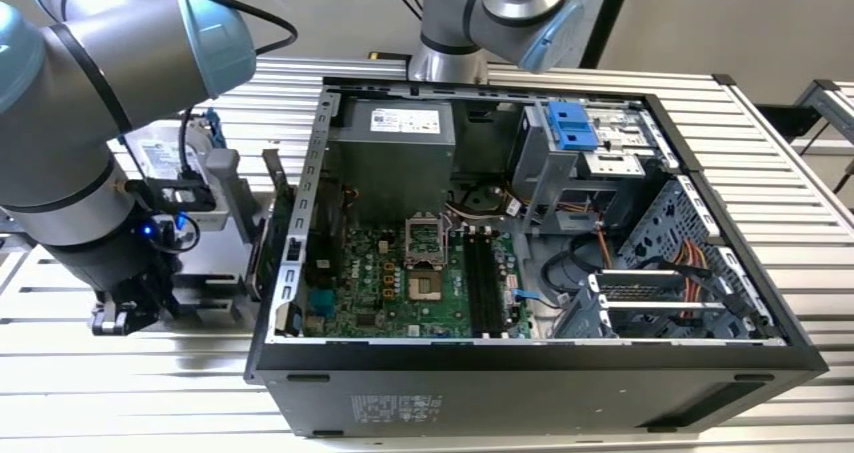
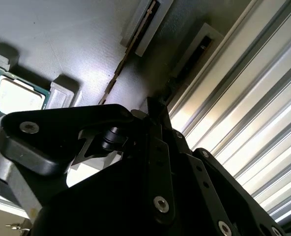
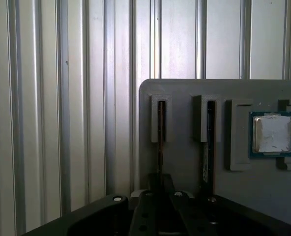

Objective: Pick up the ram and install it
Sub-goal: 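Pick up the ram and move it above insertion slot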

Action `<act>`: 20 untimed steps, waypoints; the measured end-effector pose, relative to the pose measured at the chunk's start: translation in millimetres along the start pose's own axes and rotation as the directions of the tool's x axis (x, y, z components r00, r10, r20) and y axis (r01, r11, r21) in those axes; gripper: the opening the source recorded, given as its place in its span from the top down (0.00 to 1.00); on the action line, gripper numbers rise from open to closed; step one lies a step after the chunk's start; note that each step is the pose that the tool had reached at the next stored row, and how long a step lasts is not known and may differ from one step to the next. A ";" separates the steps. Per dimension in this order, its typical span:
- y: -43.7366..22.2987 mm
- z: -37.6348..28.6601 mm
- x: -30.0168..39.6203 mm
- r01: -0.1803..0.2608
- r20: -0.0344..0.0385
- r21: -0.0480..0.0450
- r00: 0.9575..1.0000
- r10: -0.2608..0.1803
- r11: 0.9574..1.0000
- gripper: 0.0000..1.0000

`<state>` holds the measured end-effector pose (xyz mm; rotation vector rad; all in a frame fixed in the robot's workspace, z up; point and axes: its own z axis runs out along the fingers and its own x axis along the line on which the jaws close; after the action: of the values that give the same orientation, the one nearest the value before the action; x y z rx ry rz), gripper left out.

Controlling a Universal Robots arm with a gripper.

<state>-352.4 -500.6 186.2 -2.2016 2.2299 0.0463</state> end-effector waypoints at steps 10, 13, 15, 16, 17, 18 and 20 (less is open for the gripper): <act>0.0 0.2 0.0 0.000 0.000 0.000 1.000 0.000 1.000 1.00; 0.0 0.2 0.0 0.000 0.000 0.000 1.000 0.000 1.000 1.00; 0.0 0.2 0.0 0.000 0.000 0.000 1.000 0.000 1.000 1.00; 0.0 0.2 0.0 0.000 0.000 0.000 1.000 0.000 1.000 1.00; 0.0 0.3 0.0 0.000 0.000 0.000 1.000 0.000 1.000 1.00; 0.0 0.3 0.0 0.000 0.000 0.000 1.000 0.000 1.000 1.00; 0.0 0.3 0.0 0.000 0.000 0.000 1.000 0.000 1.000 1.00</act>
<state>-352.4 -500.7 185.9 -2.2016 2.2300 0.0463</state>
